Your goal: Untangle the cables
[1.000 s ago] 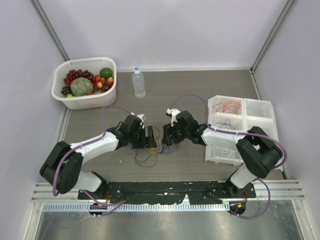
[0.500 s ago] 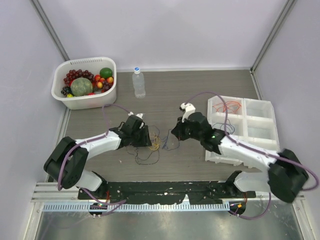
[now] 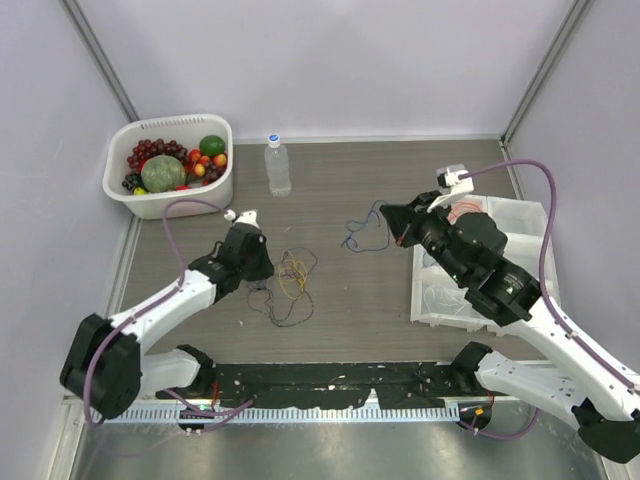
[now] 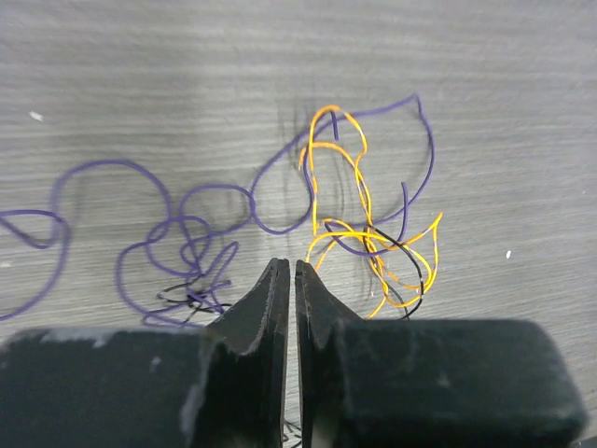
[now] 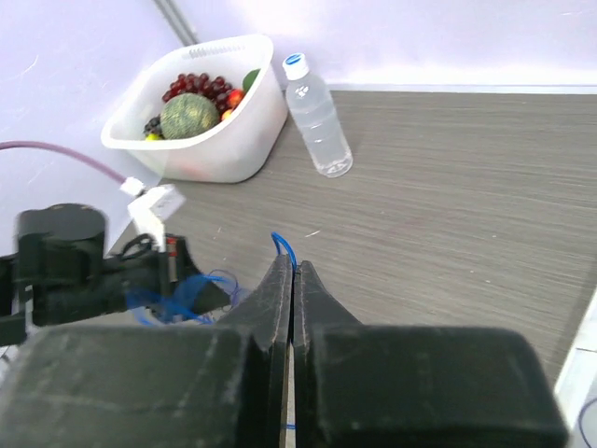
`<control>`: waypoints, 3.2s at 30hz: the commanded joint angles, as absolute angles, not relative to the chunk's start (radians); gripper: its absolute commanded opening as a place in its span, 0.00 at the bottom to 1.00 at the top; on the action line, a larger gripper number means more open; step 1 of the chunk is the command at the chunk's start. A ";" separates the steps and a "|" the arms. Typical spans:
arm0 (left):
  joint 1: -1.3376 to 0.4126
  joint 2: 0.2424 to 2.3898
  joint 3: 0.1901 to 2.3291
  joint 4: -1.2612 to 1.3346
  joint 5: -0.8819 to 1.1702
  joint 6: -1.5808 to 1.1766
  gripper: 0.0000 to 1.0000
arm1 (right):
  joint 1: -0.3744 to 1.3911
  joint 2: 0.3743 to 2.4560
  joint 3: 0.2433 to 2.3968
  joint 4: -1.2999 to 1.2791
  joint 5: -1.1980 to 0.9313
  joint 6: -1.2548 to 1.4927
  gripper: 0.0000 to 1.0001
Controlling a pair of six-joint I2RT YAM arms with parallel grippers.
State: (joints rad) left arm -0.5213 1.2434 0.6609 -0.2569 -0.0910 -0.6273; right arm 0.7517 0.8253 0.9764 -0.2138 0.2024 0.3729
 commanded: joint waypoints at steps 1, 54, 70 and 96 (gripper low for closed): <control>-0.505 1.100 0.658 -0.334 -0.258 -0.589 0.08 | 0.756 0.764 1.028 -0.235 0.380 0.345 0.01; -0.785 1.060 0.839 -0.227 0.048 -0.327 0.96 | -0.230 1.196 0.827 -0.385 0.603 0.621 0.36; -0.781 1.169 0.894 -0.333 0.008 -0.376 0.94 | 0.250 1.120 0.815 -0.275 0.177 0.473 0.59; -0.525 1.058 0.617 -0.217 0.135 -0.851 0.87 | 0.867 1.730 0.877 0.278 -0.230 0.609 0.62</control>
